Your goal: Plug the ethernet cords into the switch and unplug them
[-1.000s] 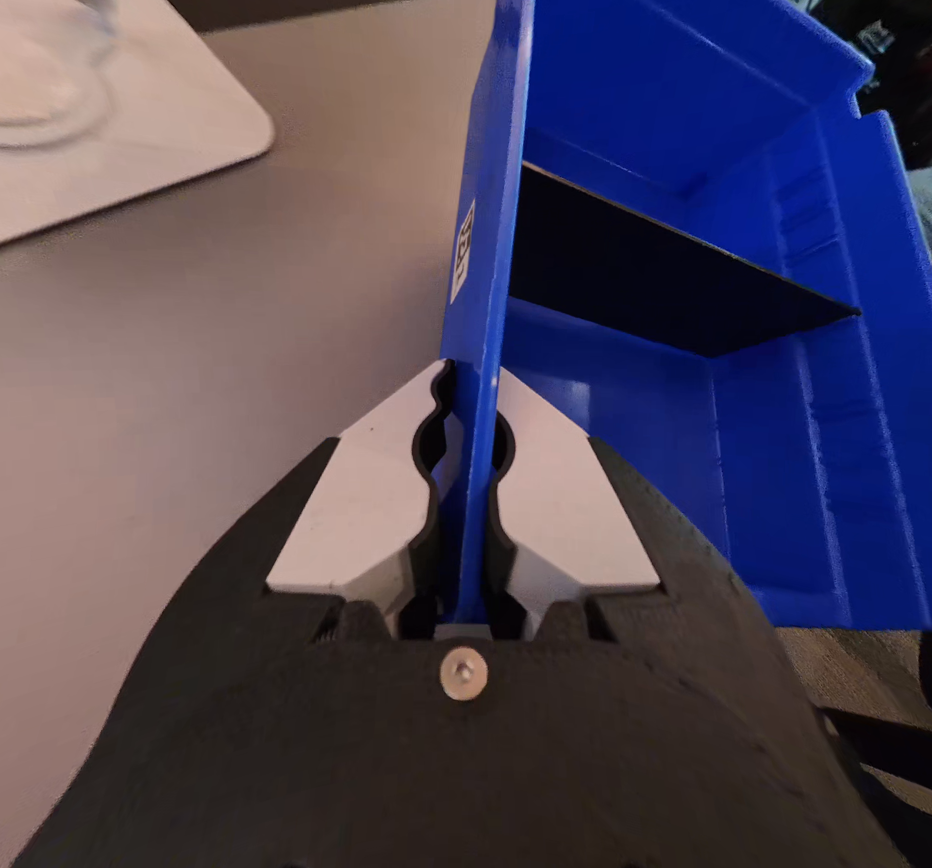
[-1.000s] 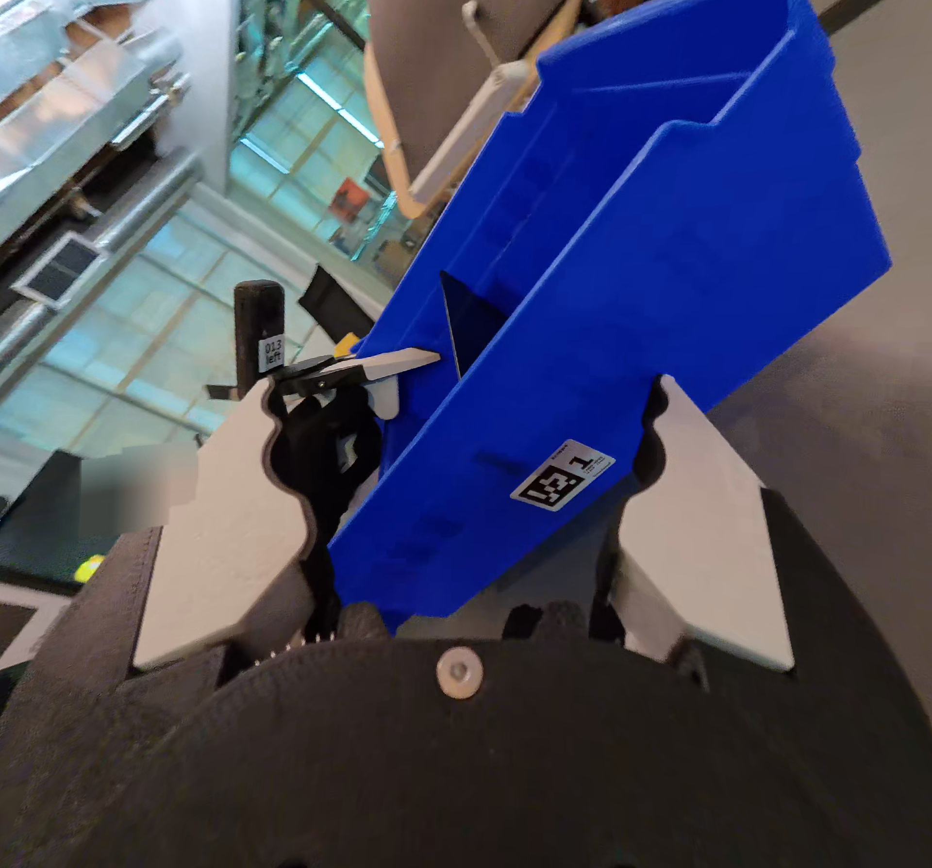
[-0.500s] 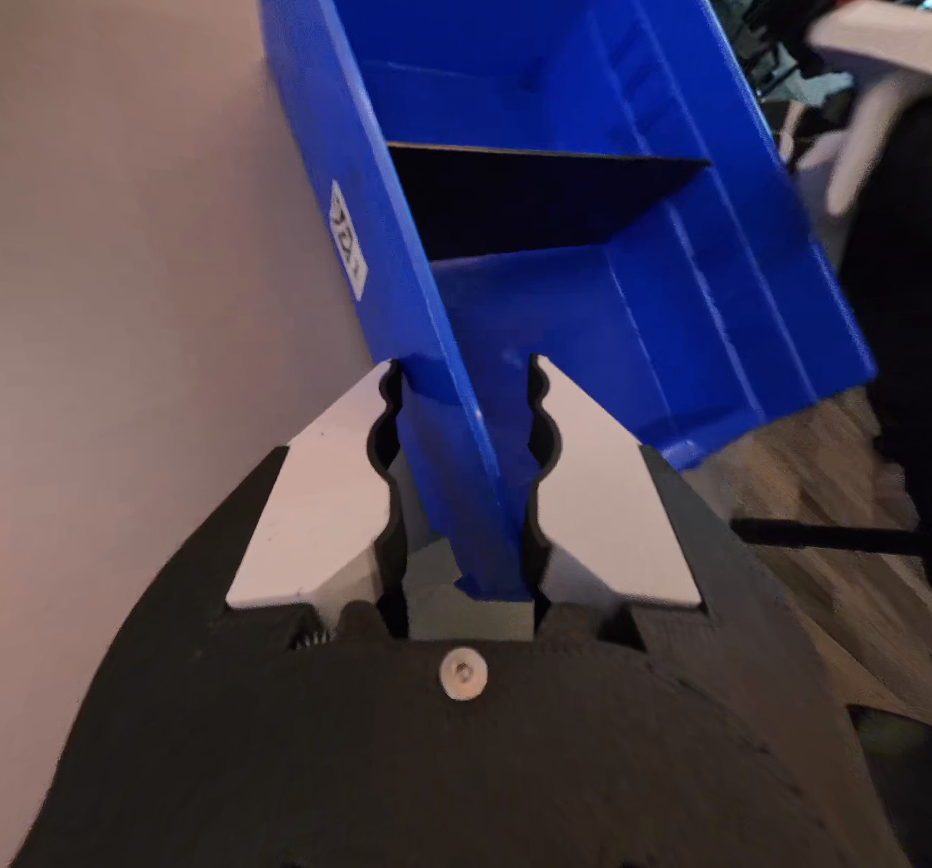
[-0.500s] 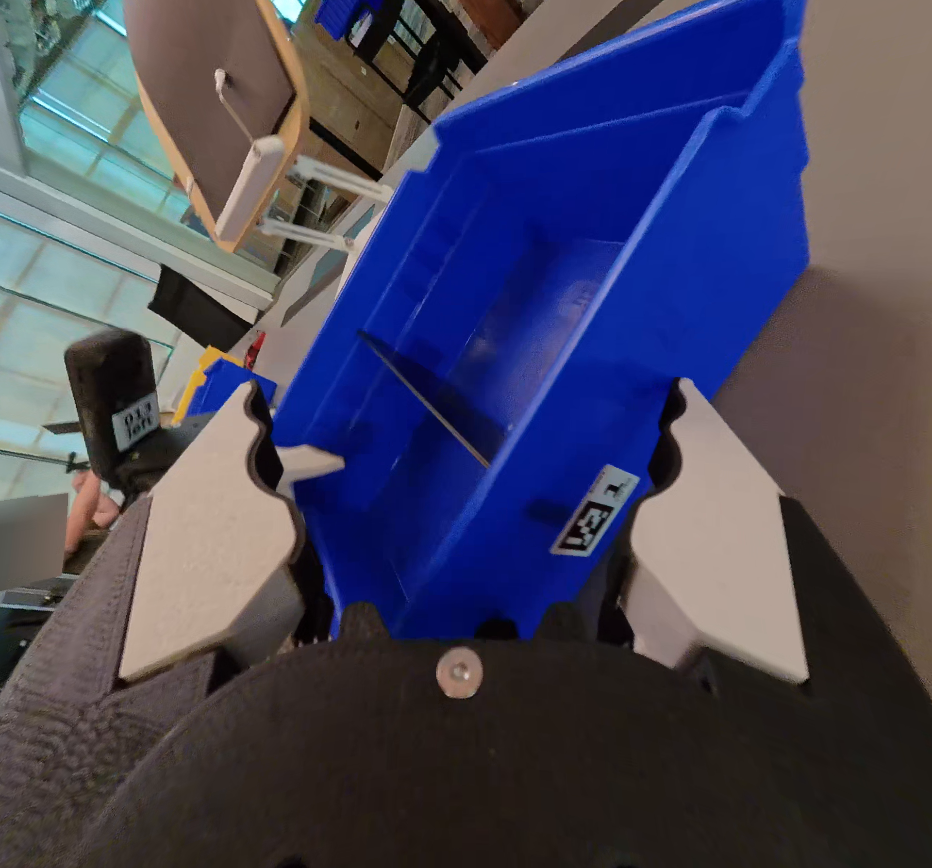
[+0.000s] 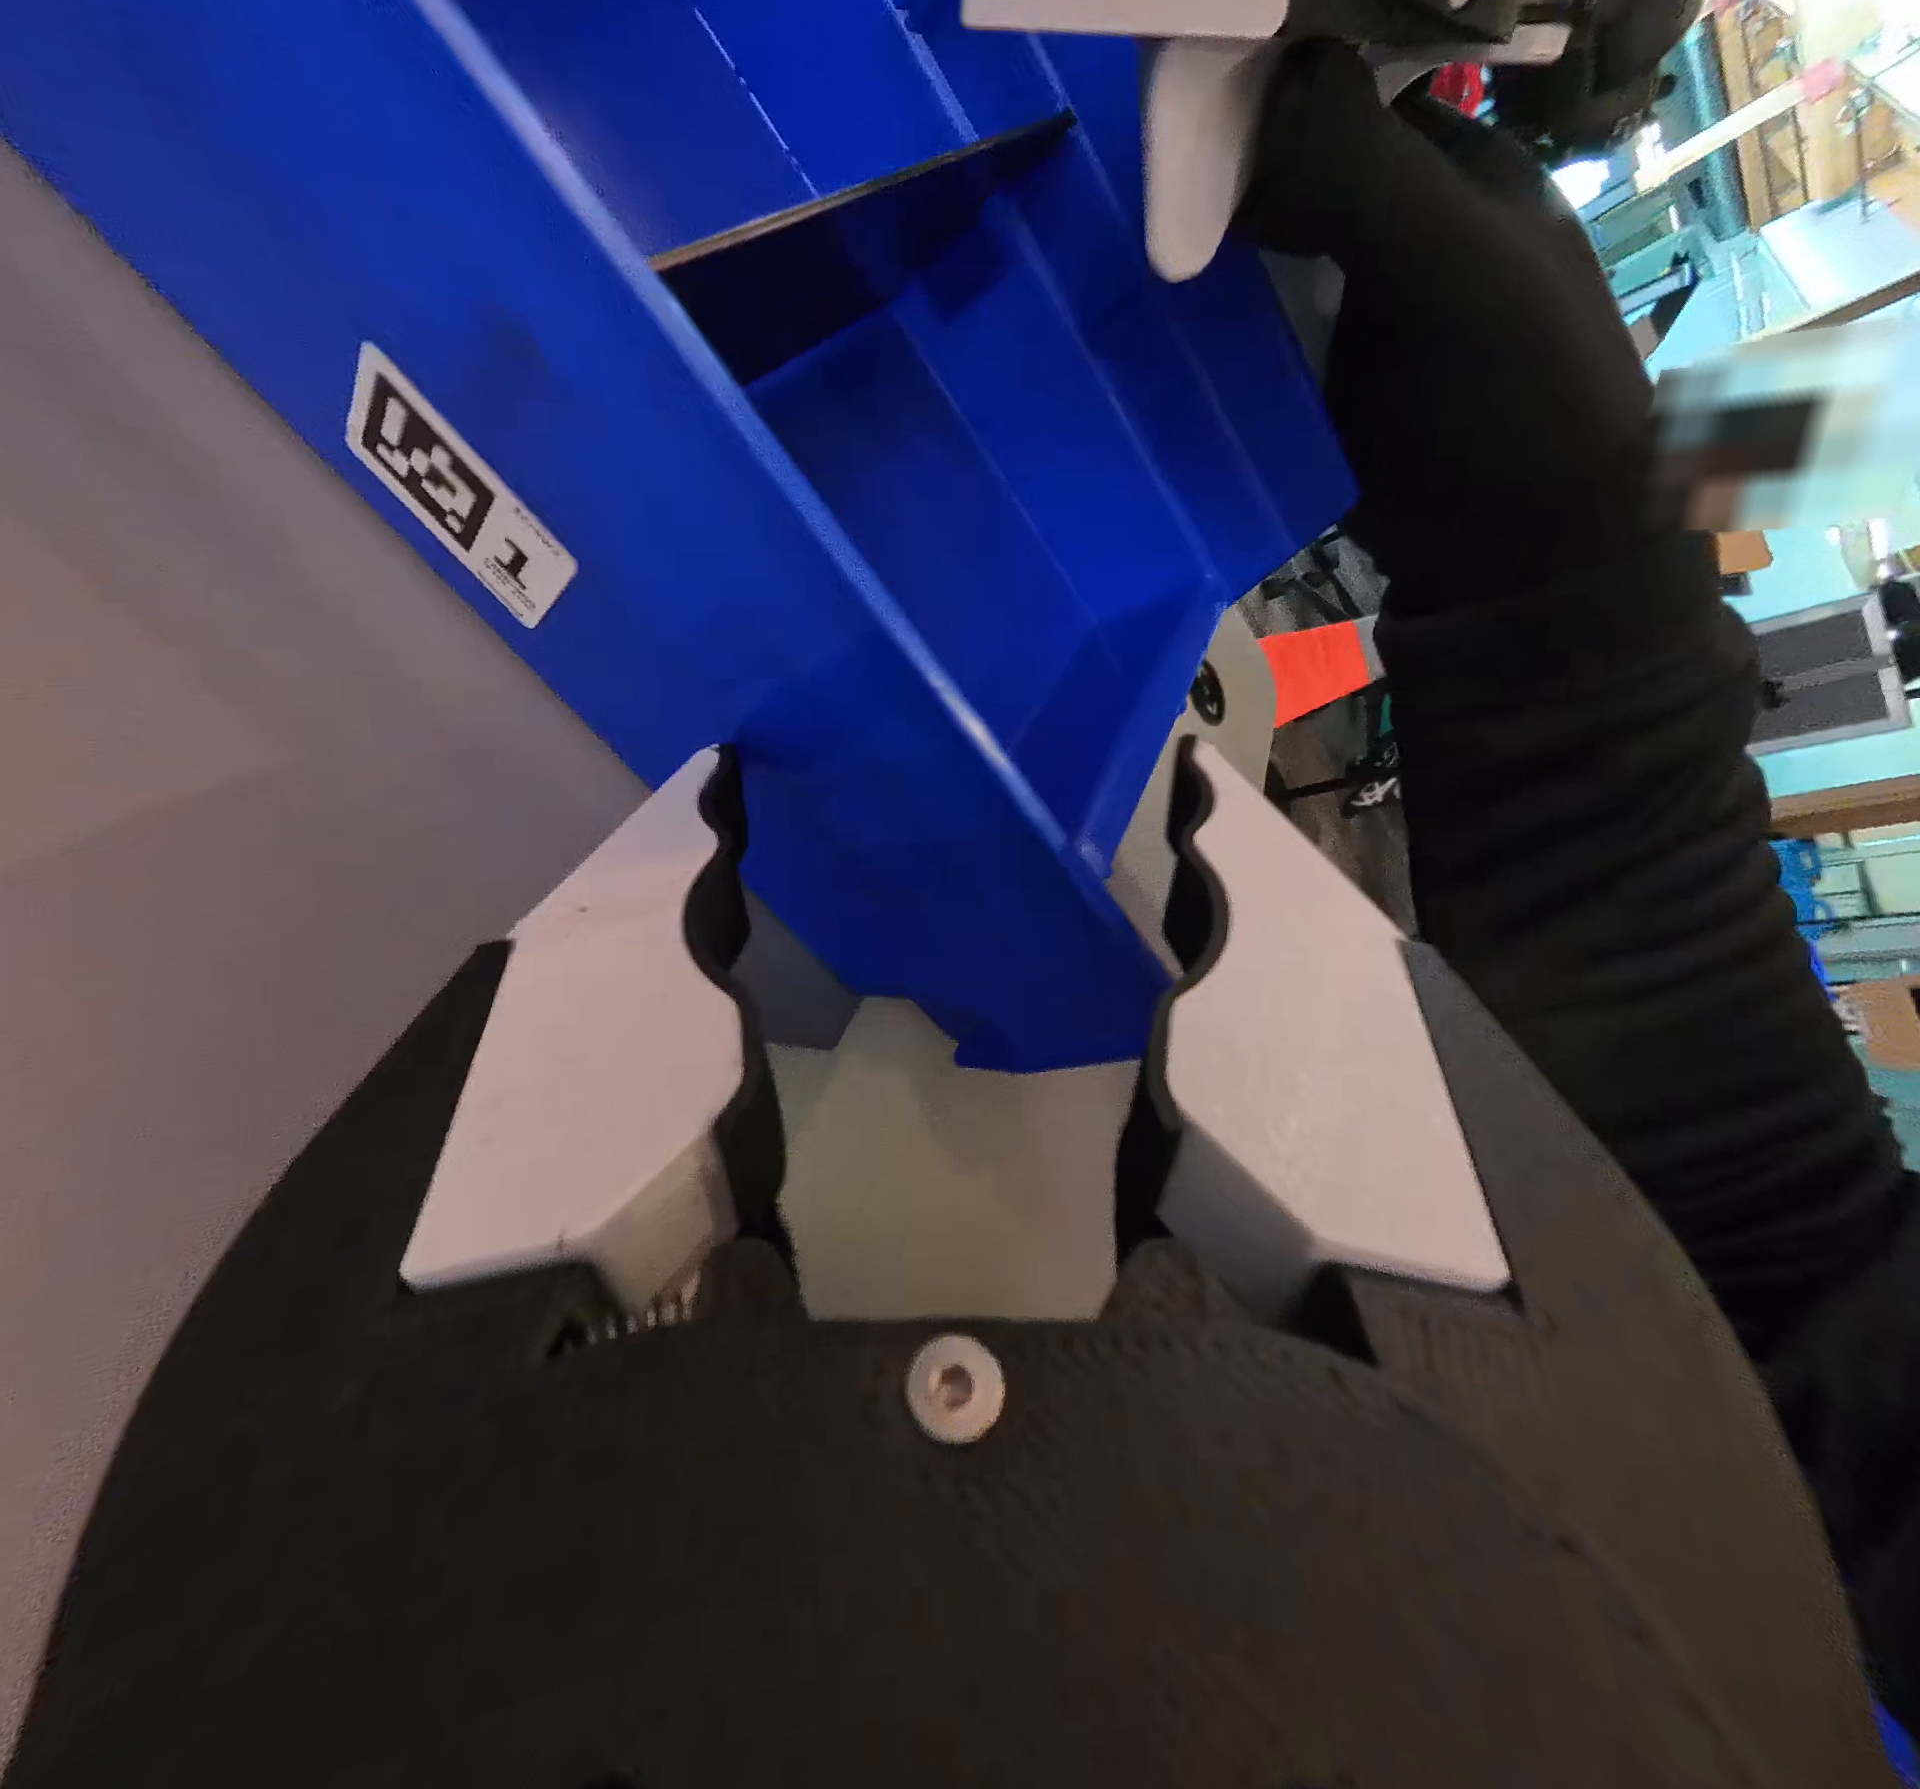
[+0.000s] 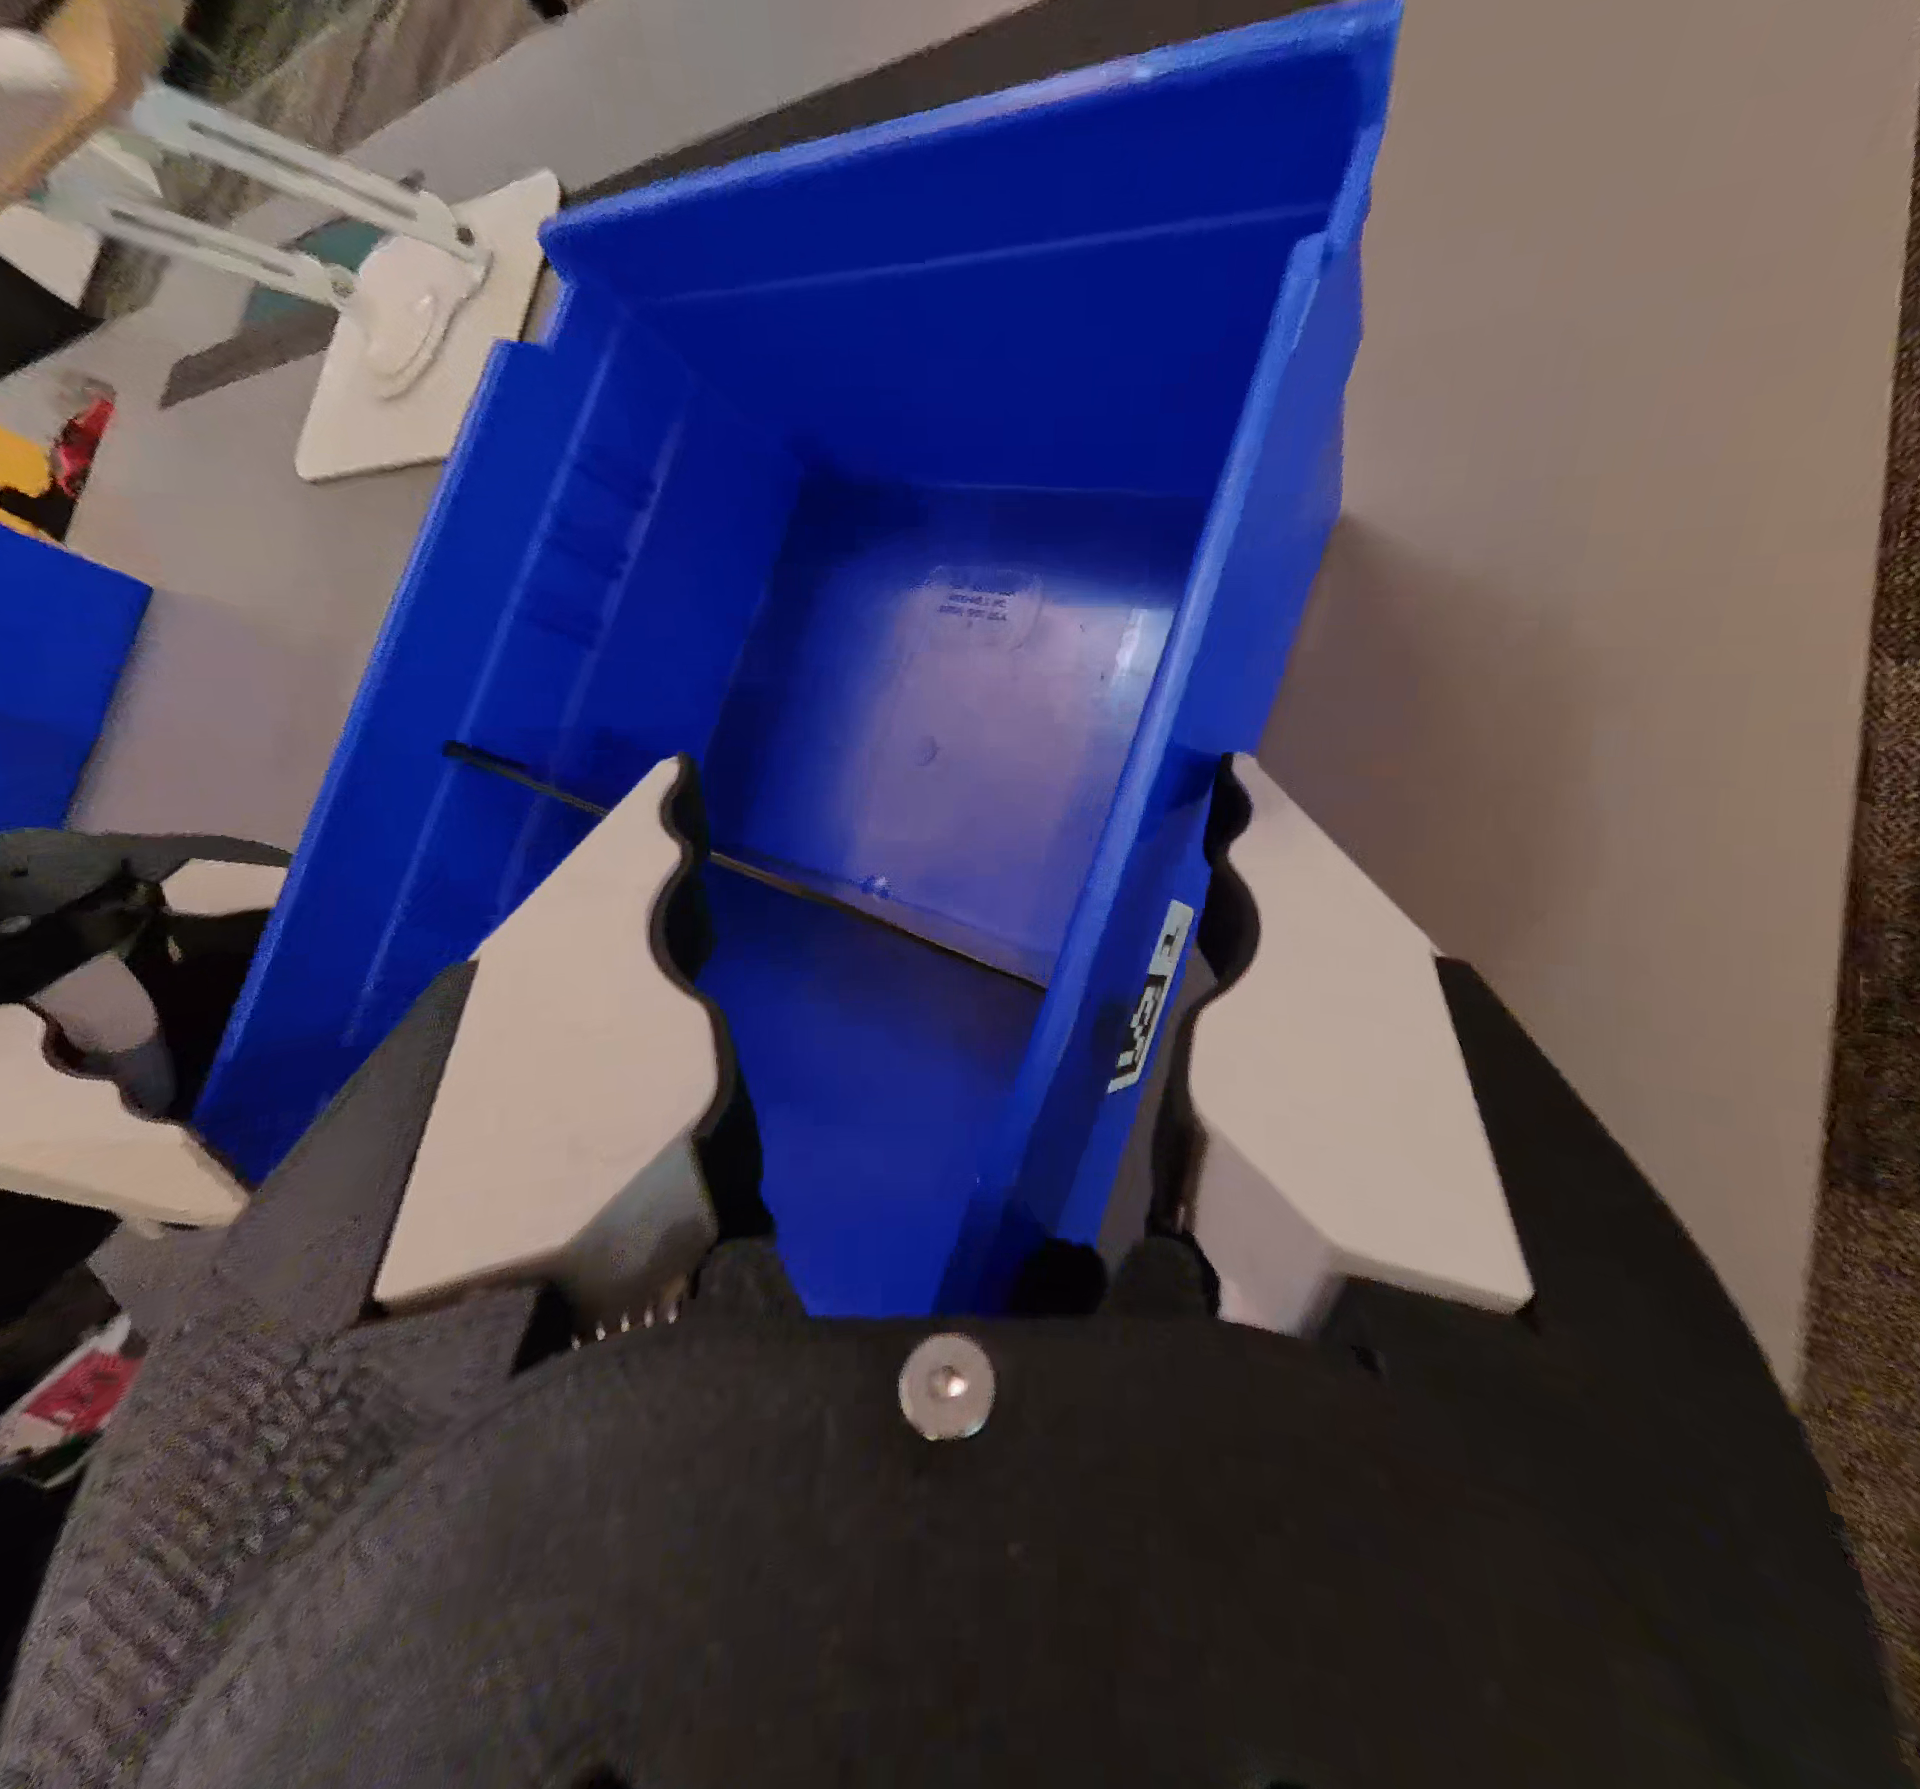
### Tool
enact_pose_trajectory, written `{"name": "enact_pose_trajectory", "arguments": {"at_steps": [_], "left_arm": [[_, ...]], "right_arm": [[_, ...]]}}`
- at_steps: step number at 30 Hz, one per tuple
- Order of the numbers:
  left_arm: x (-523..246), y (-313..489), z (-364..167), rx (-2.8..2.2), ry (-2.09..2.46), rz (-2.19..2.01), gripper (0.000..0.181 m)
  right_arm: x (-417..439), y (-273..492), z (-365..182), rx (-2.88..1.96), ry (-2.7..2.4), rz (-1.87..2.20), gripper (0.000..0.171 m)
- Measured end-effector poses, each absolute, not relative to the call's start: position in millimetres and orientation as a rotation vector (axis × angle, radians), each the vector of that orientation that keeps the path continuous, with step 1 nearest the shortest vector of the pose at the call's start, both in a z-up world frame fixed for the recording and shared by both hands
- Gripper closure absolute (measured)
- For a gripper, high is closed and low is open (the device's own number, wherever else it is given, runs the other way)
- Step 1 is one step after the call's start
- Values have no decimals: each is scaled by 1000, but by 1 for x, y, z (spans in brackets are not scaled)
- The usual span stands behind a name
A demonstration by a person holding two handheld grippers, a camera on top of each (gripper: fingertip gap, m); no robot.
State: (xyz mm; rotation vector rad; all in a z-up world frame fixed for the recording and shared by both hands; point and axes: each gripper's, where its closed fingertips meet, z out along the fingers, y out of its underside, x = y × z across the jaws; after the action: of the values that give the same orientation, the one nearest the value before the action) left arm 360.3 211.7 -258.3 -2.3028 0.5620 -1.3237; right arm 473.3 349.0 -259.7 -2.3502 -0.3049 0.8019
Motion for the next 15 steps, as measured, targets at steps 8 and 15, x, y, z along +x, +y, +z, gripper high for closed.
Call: {"name": "enact_pose_trajectory", "arguments": {"at_steps": [8, 15], "left_arm": [[317, 210, -229, -2164, 599, -1400, 117], [78, 172, -175, -2087, 514, -815, 122]], "right_arm": [[501, 362, -241, -2286, -320, 661, 62], [502, 340, -174, -2121, -450, 314, 57]]}}
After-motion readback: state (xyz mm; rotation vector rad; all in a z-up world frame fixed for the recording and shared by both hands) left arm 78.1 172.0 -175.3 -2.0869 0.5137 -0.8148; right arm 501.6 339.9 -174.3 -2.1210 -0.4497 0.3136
